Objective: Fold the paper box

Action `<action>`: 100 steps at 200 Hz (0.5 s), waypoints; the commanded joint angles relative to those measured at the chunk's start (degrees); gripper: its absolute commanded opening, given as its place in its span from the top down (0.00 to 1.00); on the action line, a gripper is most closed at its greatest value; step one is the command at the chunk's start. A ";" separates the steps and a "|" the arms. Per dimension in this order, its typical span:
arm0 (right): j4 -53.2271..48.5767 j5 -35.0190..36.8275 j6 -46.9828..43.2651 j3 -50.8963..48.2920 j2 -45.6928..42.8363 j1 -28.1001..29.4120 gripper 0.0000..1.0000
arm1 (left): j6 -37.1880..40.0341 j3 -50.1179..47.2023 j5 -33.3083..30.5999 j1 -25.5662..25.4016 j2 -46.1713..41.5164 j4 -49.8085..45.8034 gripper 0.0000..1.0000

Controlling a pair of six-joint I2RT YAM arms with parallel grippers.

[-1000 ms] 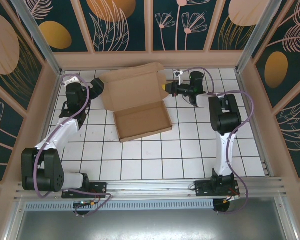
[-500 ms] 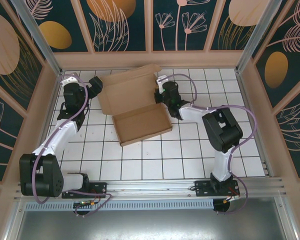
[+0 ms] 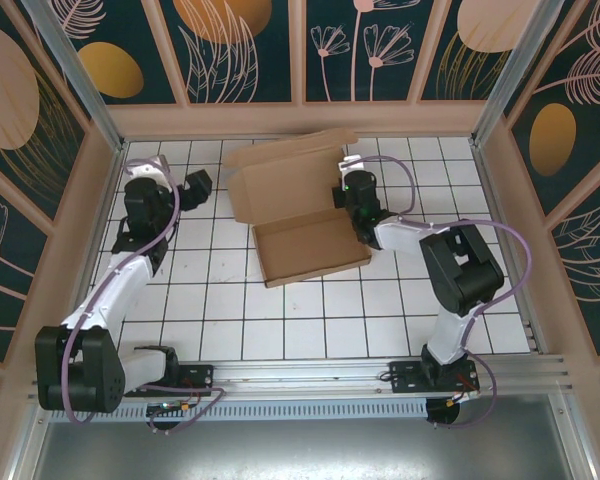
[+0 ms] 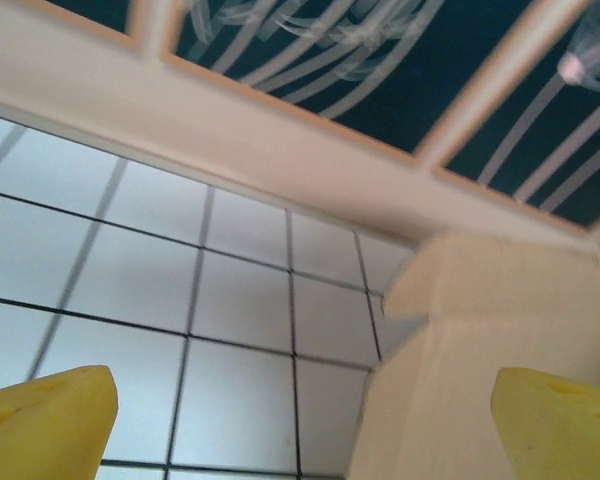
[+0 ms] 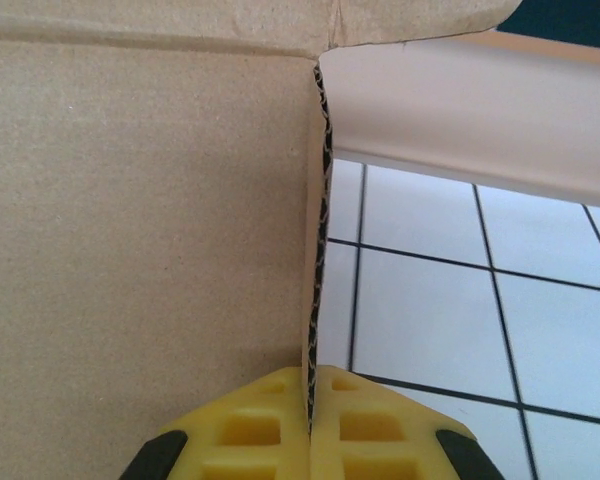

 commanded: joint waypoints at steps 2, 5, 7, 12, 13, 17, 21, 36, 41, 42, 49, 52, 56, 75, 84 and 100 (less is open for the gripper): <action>3.20 -2.24 1.24 -2.01 -2.42 -0.63 1.00 | 6.27 -2.68 12.74 0.23 2.48 6.36 0.05; 3.19 -2.16 1.22 -2.06 -2.48 -0.62 1.00 | 6.35 -2.76 13.84 0.21 3.15 6.94 0.05; 3.10 -1.98 1.22 -2.11 -2.46 -0.66 1.00 | 6.43 -2.75 14.54 0.21 3.60 7.29 0.05; 2.86 -1.73 1.30 -2.07 -2.60 -0.67 1.00 | 6.50 -2.86 16.85 0.21 4.71 8.33 0.05; 2.79 -1.71 1.35 -2.02 -2.62 -0.67 1.00 | 6.45 -2.86 17.31 0.21 4.92 8.45 0.06; 2.46 -1.64 1.47 -1.98 -2.69 -0.63 1.00 | 6.24 -2.86 19.22 0.19 5.86 9.27 0.06; 2.24 -1.83 1.56 -1.92 -2.73 -0.75 1.00 | 5.68 -2.80 21.00 0.21 6.96 10.16 0.06; 1.82 -2.28 1.66 -1.80 -2.97 -0.80 1.00 | 3.97 -2.81 26.97 0.22 11.02 14.00 0.07; 1.87 -2.32 1.66 -1.87 -3.14 -0.85 1.00 | 3.47 -2.69 28.18 0.21 12.43 14.93 0.08; 1.81 -2.36 1.66 -1.88 -3.15 -0.85 1.00 | 3.44 -2.64 28.33 0.21 12.78 15.05 0.08; 1.92 -2.56 1.82 -1.96 -3.29 -0.85 1.00 | 2.92 -2.05 29.29 0.21 14.73 15.67 0.08; 1.91 -2.73 1.83 -1.97 -3.35 -0.84 1.00 | 2.76 -1.80 29.68 0.21 15.52 16.04 0.09; 1.98 -2.90 1.91 -2.04 -3.43 -0.80 1.00 | 2.55 -1.46 30.36 0.21 16.57 16.35 0.10; 1.89 -3.09 1.92 -2.14 -3.52 -0.79 1.00 | 0.92 0.06 31.38 0.21 20.65 18.60 0.16; 1.99 -3.04 1.92 -2.16 -3.63 -0.83 1.00 | 0.08 0.36 31.74 0.21 22.10 19.67 0.19; 1.87 -3.10 2.01 -2.06 -3.75 -0.77 1.00 | -0.43 0.83 31.70 0.21 23.70 20.08 0.25</action>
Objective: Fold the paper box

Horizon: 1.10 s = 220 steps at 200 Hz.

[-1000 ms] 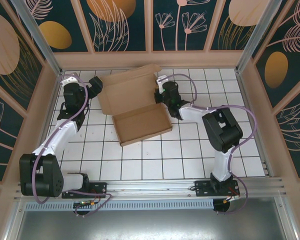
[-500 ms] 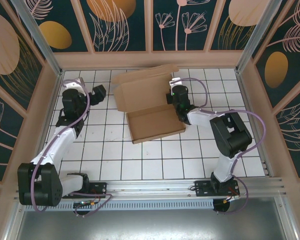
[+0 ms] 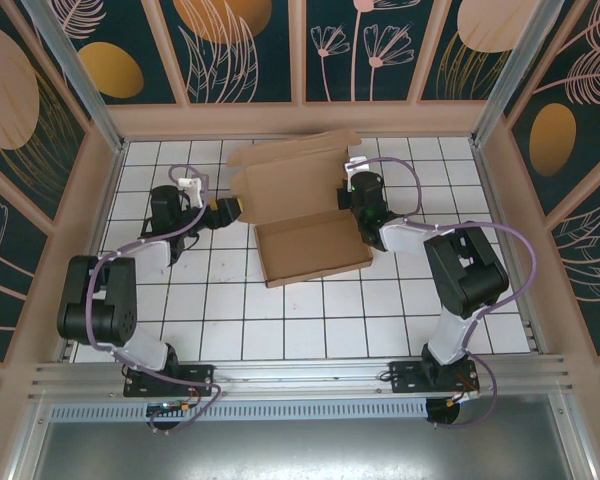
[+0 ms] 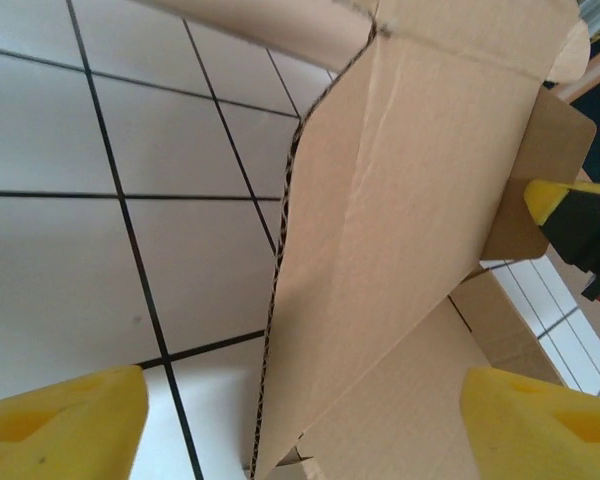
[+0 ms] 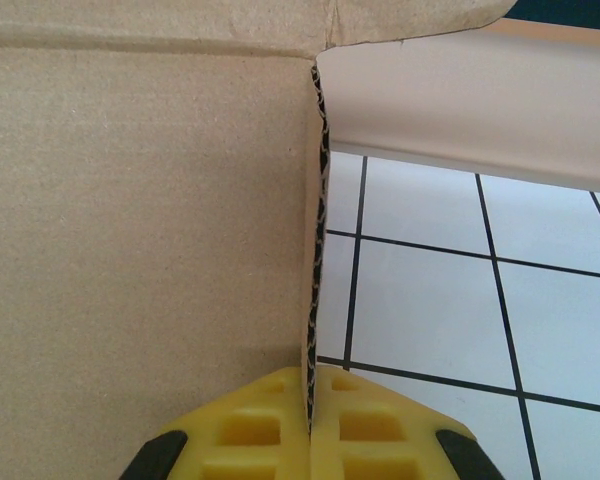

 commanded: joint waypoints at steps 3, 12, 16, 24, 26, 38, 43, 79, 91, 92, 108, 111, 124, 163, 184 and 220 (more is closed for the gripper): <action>1.30 -0.60 1.16 -0.56 -2.67 0.20 1.00 | -1.38 2.44 3.85 0.21 1.80 5.76 0.26; 1.33 -0.73 1.22 -0.56 -2.61 0.18 1.00 | -1.63 2.08 4.06 0.22 2.11 6.74 0.30; 1.33 -0.78 1.22 -0.56 -2.65 0.18 1.00 | -1.70 1.89 4.16 0.21 2.21 7.13 0.31; 1.33 -0.78 1.31 -0.61 -2.65 0.13 1.00 | -1.94 1.79 4.53 0.14 2.62 7.72 0.34; 1.40 -0.85 1.31 -0.61 -2.67 0.14 1.00 | -1.94 1.79 4.62 0.13 2.72 7.82 0.35; 1.29 -1.15 1.44 -0.47 -2.60 0.17 1.00 | -2.03 1.92 5.10 0.12 3.50 8.23 0.36; 1.14 -1.28 1.48 -0.44 -2.52 0.20 1.00 | -1.95 2.10 5.09 0.12 3.93 8.28 0.36; 0.81 -1.88 1.74 -0.13 -2.44 0.18 1.00 | -0.30 4.01 3.65 -0.05 8.36 7.09 0.39; 0.48 -2.27 1.84 0.12 -2.36 0.18 1.00 | 0.62 4.72 2.80 -0.05 9.43 6.03 0.44; 0.47 -2.32 1.84 0.13 -2.34 0.18 1.00 | 0.66 4.75 2.76 -0.05 9.49 5.99 0.44; -0.19 -2.44 1.91 0.54 -2.27 0.40 1.00 | 0.55 4.58 1.85 -0.15 9.25 6.52 0.53; -0.23 -2.43 1.91 0.63 -2.26 0.36 1.00 | 0.40 4.58 1.76 -0.18 9.02 6.82 0.55; -0.73 -2.20 1.84 0.95 -2.23 0.61 1.00 | 0.58 4.73 0.94 -0.77 7.96 6.80 0.67; -2.57 0.10 2.01 1.82 -1.92 1.62 1.00 | 5.44 7.19 -10.05 -6.38 3.16 -1.19 1.00; -3.14 1.50 2.23 1.99 -2.00 2.26 1.00 | 6.98 8.18 -22.78 -11.53 0.63 -5.53 1.00; -2.64 4.77 1.84 1.56 -2.30 3.61 1.00 | 6.38 11.41 -44.73 -20.31 0.13 -11.28 1.00</action>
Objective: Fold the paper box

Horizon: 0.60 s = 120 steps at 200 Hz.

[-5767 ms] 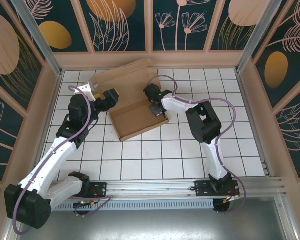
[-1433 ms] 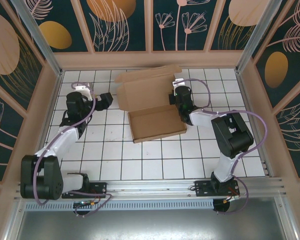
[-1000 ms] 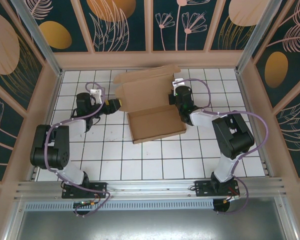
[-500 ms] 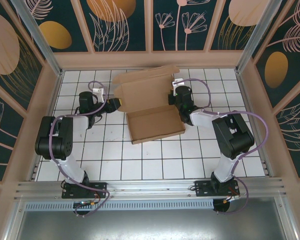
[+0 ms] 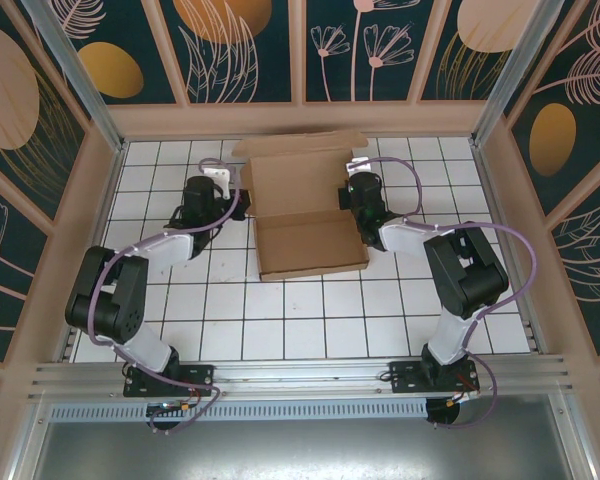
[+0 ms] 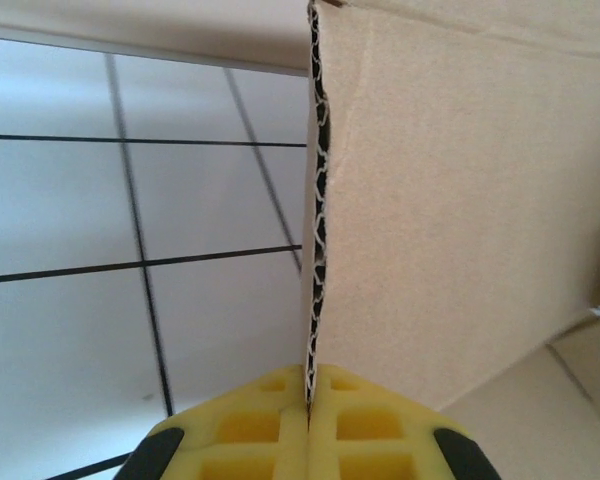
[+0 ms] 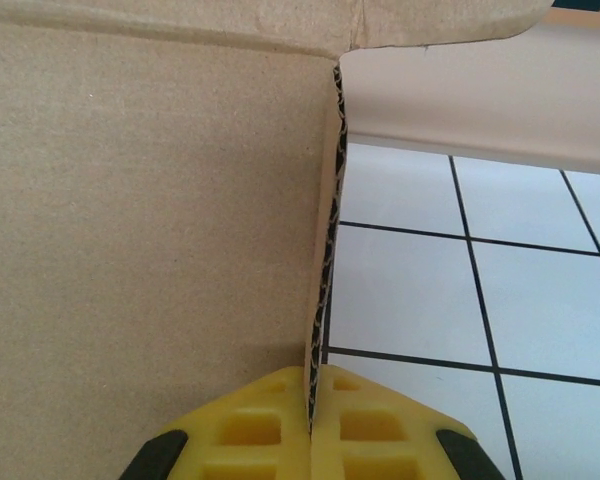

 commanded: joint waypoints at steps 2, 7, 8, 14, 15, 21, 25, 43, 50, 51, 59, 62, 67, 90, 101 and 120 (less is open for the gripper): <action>-0.37 0.89 0.18 1.12 -2.24 2.84 1.00 | 1.00 4.03 -17.31 -6.16 -0.75 -4.75 1.00; -0.12 1.28 0.31 0.95 -2.38 2.84 1.00 | 0.84 4.62 -19.51 -7.30 -0.27 -5.41 1.00; -0.09 1.36 0.36 0.90 -2.41 2.84 1.00 | 0.71 4.77 -20.17 -7.47 -0.11 -5.53 1.00; 0.10 1.80 0.82 0.70 -2.60 2.84 1.00 | -0.06 5.59 -23.42 -8.86 0.65 -6.60 1.00; 0.11 1.84 0.89 0.73 -2.65 3.37 1.00 | -0.13 5.74 -23.93 -9.09 0.79 -6.78 1.00; 0.11 1.90 1.32 0.71 -2.78 3.95 1.00 | -0.83 6.49 -26.15 -10.19 1.70 -7.49 1.00; 0.11 2.07 1.65 0.65 -2.86 4.04 1.00 | -1.05 6.90 -27.33 -10.85 2.31 -7.84 1.00; 0.07 2.10 2.47 0.63 -2.98 4.62 1.00 | -1.30 9.62 -34.14 -14.46 4.95 -8.88 1.00; -0.34 2.03 2.82 0.91 -2.87 4.85 1.00 | -1.75 10.71 -35.78 -15.64 6.02 -9.35 1.00; -0.37 1.95 2.85 0.93 -2.83 4.90 1.00 | -1.81 10.85 -35.91 -15.77 6.50 -9.43 1.00; -0.84 1.80 3.07 1.25 -2.61 5.24 1.00 | -2.78 12.00 -37.34 -16.68 7.81 -10.05 1.00; -0.94 1.80 3.13 1.31 -2.54 5.26 1.00 | -3.27 12.35 -37.78 -16.94 8.12 -10.31 1.00; -1.11 1.80 3.14 1.39 -2.45 5.40 1.00 | -3.92 12.82 -38.46 -17.28 8.60 -10.62 1.00; -1.64 1.98 3.34 1.56 -2.68 5.44 1.00 | -6.76 13.15 -40.36 -18.18 8.96 -11.01 1.00; -1.97 1.96 3.23 1.81 -2.66 5.40 1.00 | -7.81 12.85 -40.52 -18.12 8.89 -10.88 1.00; -2.09 2.22 3.66 1.76 -2.60 5.44 1.00 | -8.96 12.50 -41.26 -18.39 8.87 -10.90 1.00</action>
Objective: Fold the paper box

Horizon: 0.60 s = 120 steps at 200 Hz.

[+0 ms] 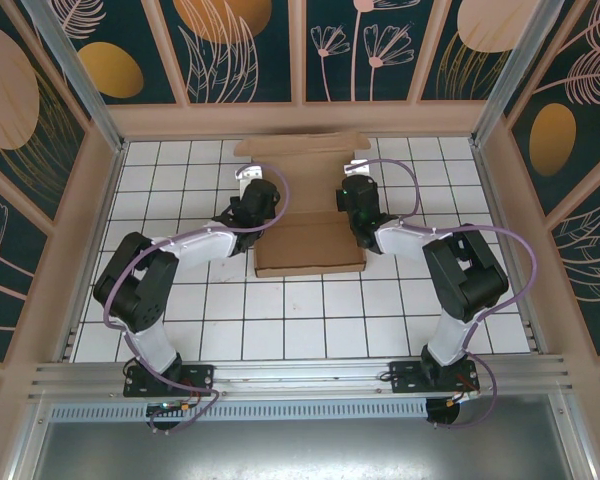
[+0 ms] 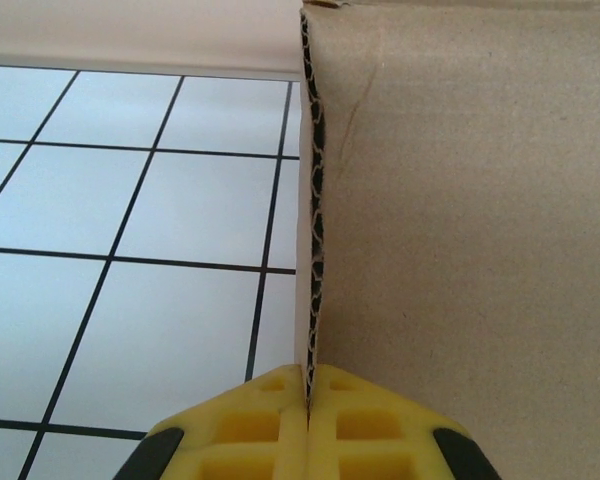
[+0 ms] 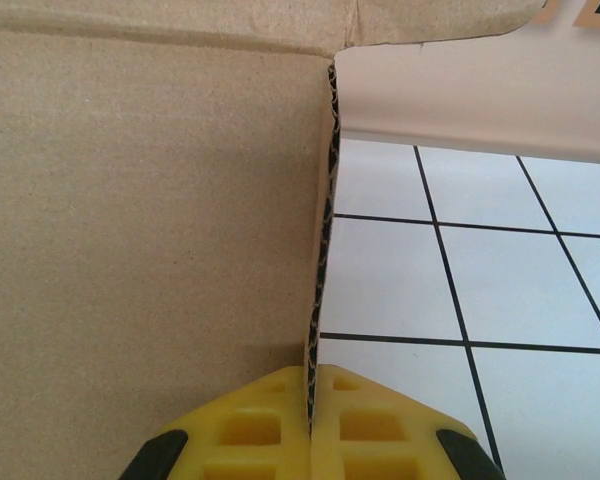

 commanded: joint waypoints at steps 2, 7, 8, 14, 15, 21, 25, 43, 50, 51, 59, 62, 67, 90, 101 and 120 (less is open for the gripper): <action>0.01 -4.16 1.28 1.74 -1.72 2.82 1.00 | -3.52 1.08 1.30 -1.98 0.58 0.69 1.00; 0.06 -4.04 1.39 1.76 -1.70 2.84 1.00 | -3.82 0.94 1.32 -2.12 0.54 0.73 1.00; 0.06 -3.99 1.41 1.75 -1.65 2.83 1.00 | -3.86 0.92 1.33 -2.09 0.51 0.73 1.00; -0.01 -3.78 1.68 1.86 -1.64 2.88 1.00 | -4.10 0.77 1.33 -2.11 0.49 0.86 1.00; -0.02 -3.77 1.72 1.89 -1.67 2.84 1.00 | -4.18 0.75 1.33 -2.13 0.49 0.88 1.00; 0.05 -3.70 2.00 1.84 -1.62 2.81 1.00 | -4.41 0.58 1.31 -2.18 0.26 0.98 1.00; 0.13 -3.68 2.23 1.84 -1.60 2.88 1.00 | -4.51 0.36 1.31 -2.15 0.14 1.14 1.00; 0.58 -4.07 3.32 1.55 -1.74 2.82 1.00 | -4.44 -1.07 1.43 -2.21 -1.10 2.23 1.00; 1.19 -4.10 3.52 1.01 -2.01 2.84 1.00 | -4.15 -1.82 1.50 -2.19 -1.80 2.84 1.00; 1.28 -4.06 3.52 0.93 -2.07 2.82 1.00 | -4.11 -2.00 1.55 -2.22 -1.93 2.97 1.00; 2.37 -4.06 3.55 0.05 -2.62 2.81 1.00 | -3.39 -3.05 1.76 -2.15 -2.33 4.21 1.00; 2.79 -4.02 3.53 -0.32 -2.92 2.79 1.00 | -3.18 -3.41 1.74 -2.15 -2.33 4.62 1.00; 3.35 -4.03 3.45 -0.82 -3.46 2.73 1.00 | -2.75 -3.75 1.79 -2.15 -4.04 5.32 1.00; 7.80 -6.24 3.09 -4.94 -6.89 1.56 1.00 | 0.14 -8.46 2.88 -2.15 -6.55 11.57 1.00; 9.75 -8.61 3.33 -7.19 -8.81 0.88 1.00 | 1.73 -10.30 4.20 -2.17 -7.56 15.12 1.00; 11.88 -13.89 4.85 -10.84 -11.66 -2.40 0.95 | 4.49 -12.37 6.50 -2.15 -8.13 20.14 1.00</action>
